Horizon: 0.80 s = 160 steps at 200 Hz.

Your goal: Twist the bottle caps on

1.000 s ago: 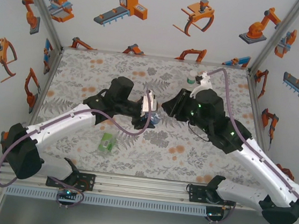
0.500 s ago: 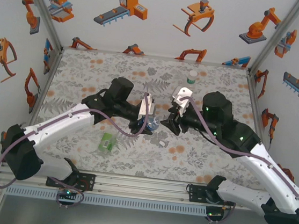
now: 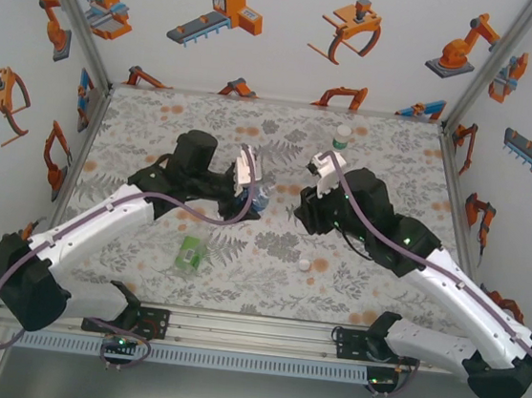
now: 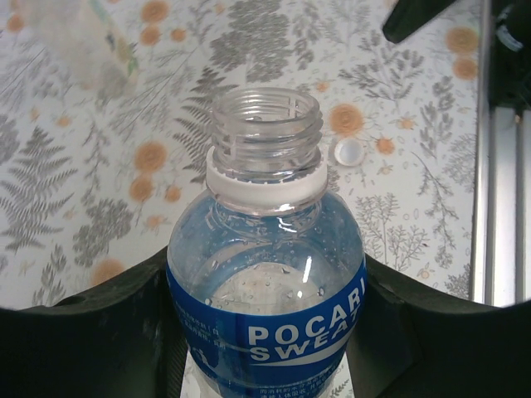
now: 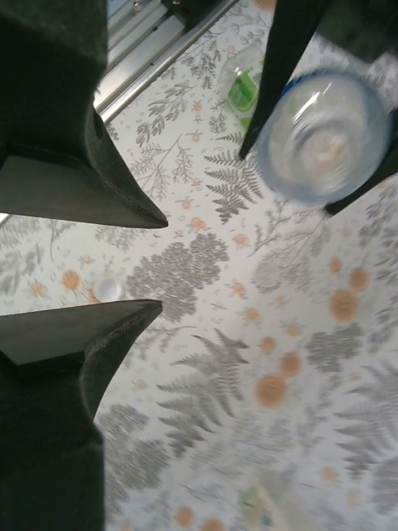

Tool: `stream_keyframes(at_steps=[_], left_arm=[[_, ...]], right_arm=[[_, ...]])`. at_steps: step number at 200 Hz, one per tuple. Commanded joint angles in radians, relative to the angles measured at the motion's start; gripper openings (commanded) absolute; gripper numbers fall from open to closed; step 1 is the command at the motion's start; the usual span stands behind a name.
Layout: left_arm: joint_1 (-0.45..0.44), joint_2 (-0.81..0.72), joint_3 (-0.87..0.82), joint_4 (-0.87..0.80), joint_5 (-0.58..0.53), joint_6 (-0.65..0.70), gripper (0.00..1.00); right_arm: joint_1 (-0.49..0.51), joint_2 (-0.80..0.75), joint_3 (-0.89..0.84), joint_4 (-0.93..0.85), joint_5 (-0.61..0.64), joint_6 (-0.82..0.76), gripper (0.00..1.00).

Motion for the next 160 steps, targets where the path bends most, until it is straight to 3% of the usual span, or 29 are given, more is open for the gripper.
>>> stream_keyframes(at_steps=[1,69,122,160], left_arm=[[0.041,-0.054,-0.033,0.051,-0.026,-0.107,0.00],[0.083,-0.059,-0.013,-0.009,-0.064,-0.219,0.00],[0.084,-0.042,-0.012,0.006,-0.055,-0.246,0.00],[0.085,-0.043,-0.021,0.022,-0.038,-0.249,0.00]], right_arm=[[-0.002,0.001,-0.051,-0.024,0.116,0.257,0.37],[-0.002,0.047,-0.272,-0.005,0.175,0.585,0.30],[-0.043,0.152,-0.321,0.014,0.155,0.600,0.32],[-0.096,0.221,-0.364,0.083,0.089,0.591,0.38]])
